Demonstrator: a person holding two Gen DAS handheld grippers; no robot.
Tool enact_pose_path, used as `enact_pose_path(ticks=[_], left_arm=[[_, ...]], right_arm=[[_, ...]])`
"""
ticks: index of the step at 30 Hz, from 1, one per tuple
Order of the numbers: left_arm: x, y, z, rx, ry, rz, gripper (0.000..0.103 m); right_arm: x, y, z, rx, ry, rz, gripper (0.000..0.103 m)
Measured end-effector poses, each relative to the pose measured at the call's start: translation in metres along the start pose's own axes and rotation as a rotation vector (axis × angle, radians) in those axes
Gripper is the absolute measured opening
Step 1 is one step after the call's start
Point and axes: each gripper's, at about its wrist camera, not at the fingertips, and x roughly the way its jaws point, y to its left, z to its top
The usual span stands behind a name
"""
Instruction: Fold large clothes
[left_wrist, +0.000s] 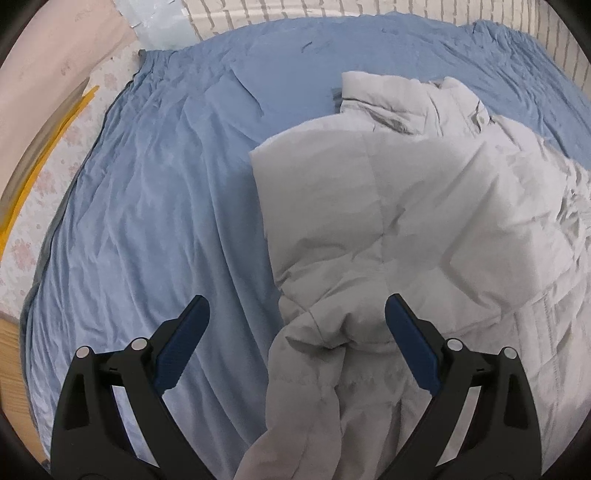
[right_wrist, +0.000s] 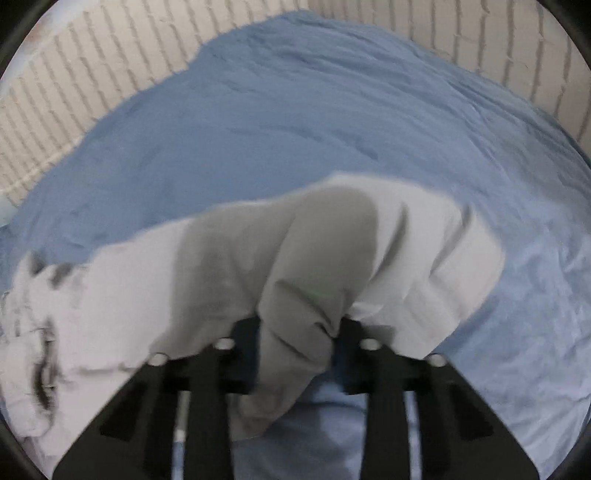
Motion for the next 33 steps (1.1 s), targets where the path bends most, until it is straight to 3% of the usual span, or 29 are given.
enact_pose_path(ticks=[11,15,21,28,30,33], left_arm=[[-0.022,0.007,0.016,-0.030,-0.046,-0.044,0.091],[-0.036,0.009,0.017,-0.034,-0.080,-0.057,0.091],[-0.053,0.020,0.016,-0.044,-0.098,-0.049,0.091],[-0.072,0.050,0.016,-0.085,-0.122,-0.050,0.092],[-0.071,0.055,0.013,-0.098,-0.122,-0.054,0.094],[-0.059,0.057,0.006,-0.102,-0.098,-0.035,0.094]], right_arm=[[-0.070,0.089,-0.014,-0.081,-0.008,0.385,0.018],[-0.106,0.147,-0.017,-0.141,0.000,0.570,0.017],[-0.158,0.248,-0.028,-0.304,-0.018,0.753,0.017],[-0.234,0.342,-0.037,-0.540,-0.083,0.892,0.017],[-0.234,0.352,-0.041,-0.588,-0.084,0.876,0.017],[-0.179,0.359,-0.061,-0.568,0.030,0.773,0.017]])
